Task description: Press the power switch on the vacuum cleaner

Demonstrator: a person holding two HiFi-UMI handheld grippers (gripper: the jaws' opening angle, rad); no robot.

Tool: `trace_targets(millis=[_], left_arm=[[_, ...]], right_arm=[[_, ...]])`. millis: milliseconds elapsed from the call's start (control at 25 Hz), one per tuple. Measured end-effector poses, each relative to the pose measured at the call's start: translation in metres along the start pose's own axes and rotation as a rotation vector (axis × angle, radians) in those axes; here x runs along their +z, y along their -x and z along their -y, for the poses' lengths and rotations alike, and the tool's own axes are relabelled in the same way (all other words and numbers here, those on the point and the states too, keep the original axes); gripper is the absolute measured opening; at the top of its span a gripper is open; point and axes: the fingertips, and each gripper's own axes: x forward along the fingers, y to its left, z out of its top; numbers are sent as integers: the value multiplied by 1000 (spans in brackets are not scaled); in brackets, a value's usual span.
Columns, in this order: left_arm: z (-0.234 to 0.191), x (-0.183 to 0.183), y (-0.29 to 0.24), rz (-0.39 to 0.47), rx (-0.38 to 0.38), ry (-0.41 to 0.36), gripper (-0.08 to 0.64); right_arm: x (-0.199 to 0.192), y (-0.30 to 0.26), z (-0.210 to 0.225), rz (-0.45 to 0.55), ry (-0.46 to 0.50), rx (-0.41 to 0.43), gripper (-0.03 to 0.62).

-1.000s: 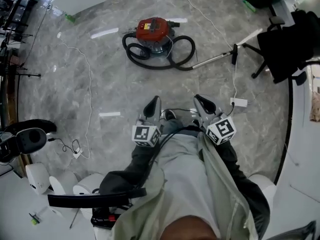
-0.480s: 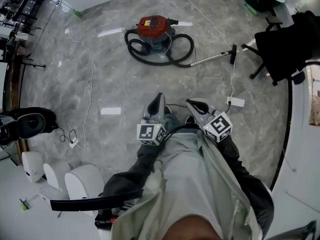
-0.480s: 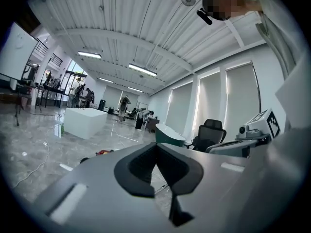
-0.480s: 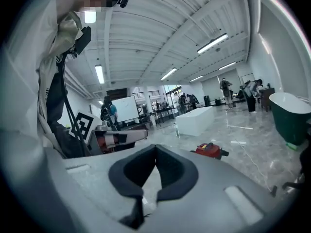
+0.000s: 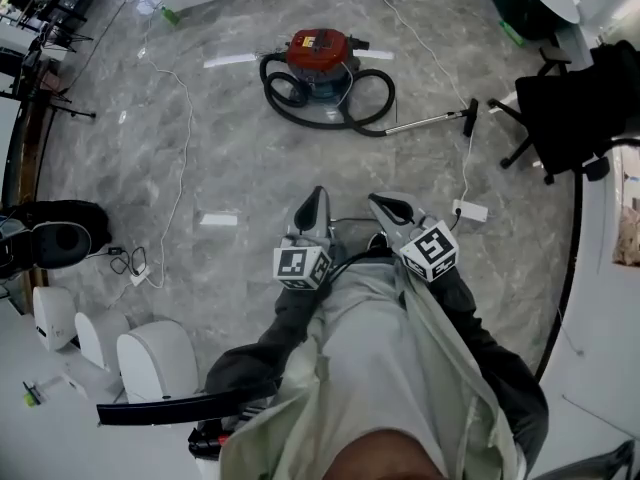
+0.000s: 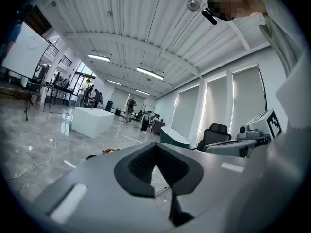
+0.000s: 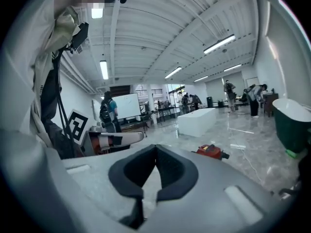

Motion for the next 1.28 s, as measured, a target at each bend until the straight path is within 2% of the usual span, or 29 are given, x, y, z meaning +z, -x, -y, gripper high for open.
trace_targets(millis=[160, 320, 440, 640, 840, 1280], left_arm=[[-14, 16, -10, -17, -39, 7, 5], [-19, 4, -24, -71, -105, 12, 5], [-15, -1, -30, -106, -158, 9, 5], [-11, -6, -40, -147, -228, 15, 5], [-18, -6, -39, -154, -227, 9, 5], [-33, -6, -22, -134, -174, 7, 5]], right_arm=[[16, 0, 19, 41, -32, -171, 2], [13, 5, 33, 55, -57, -306, 2], [7, 9, 36, 59, -101, -370, 2], [11, 15, 44, 71, -110, -437, 2], [11, 11, 46, 75, -110, -445, 2], [11, -10, 33, 61, -79, -378, 2]])
